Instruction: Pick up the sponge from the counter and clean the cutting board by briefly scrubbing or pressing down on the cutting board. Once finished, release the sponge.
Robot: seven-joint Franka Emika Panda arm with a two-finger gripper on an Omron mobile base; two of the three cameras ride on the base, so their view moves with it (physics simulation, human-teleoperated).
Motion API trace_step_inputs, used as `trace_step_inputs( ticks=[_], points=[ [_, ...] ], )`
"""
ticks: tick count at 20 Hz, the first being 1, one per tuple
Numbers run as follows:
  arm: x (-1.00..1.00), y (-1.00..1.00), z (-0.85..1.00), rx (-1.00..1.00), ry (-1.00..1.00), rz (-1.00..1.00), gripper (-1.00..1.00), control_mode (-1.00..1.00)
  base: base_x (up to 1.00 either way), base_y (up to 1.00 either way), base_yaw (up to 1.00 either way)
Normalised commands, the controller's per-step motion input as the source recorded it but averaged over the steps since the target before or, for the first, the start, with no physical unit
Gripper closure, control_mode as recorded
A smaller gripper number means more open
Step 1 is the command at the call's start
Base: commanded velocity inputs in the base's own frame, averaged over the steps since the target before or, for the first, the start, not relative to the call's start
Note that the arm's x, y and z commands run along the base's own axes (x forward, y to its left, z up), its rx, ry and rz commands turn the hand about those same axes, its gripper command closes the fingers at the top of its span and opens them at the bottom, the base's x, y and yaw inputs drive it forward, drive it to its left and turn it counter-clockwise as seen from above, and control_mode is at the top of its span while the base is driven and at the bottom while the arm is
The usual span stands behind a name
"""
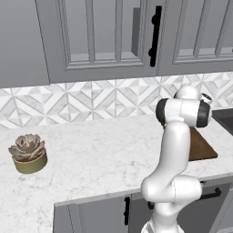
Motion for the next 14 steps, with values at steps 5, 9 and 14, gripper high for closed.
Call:
trace_step_inputs(
  ticks=[5,9,14],
  points=[
    [0.26,-0.41,-0.04,0.00,0.00,0.02,1.00,-1.00,0.00,0.00,0.00],
    [0.09,-0.49,-0.09,0.00,0.00,0.02,1.00,-1.00,0.00,0.00,0.00],
    [0.00,-0.50,-0.17,0.00,0.00,0.03,1.00,-1.00,0.00,0.00,0.00]
  ],
)
